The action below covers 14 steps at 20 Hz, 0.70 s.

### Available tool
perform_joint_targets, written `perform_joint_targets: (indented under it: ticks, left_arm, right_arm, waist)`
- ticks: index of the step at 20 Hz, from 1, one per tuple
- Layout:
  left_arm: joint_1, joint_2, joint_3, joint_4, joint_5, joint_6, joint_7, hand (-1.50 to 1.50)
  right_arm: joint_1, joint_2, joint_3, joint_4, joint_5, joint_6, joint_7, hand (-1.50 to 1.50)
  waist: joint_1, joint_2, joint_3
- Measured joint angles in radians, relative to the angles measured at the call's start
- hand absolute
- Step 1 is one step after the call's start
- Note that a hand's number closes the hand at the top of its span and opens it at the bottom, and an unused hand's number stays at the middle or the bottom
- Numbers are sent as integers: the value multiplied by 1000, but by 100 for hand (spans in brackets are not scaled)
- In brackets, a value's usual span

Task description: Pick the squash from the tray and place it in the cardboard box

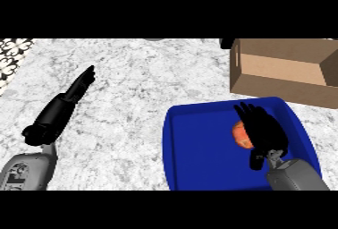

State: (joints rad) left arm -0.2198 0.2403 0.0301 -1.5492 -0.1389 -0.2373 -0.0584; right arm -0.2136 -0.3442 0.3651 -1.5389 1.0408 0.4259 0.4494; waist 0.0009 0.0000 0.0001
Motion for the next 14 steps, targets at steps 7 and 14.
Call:
perform_joint_targets:
  ticks: [7, 14]
  left_arm:
    - [3, -13, 13, 13, -19, -10, -17, 0]
    - [20, -19, 20, -1, -27, -17, -24, 0]
  right_arm:
    - [16, 6, -66, 84, 33, -44, -104, -150]
    - [3, 26, -27, 142, 101, -129, -215, 150]
  waist:
    - [0, 0, 0]
    - [1, -2, -3]
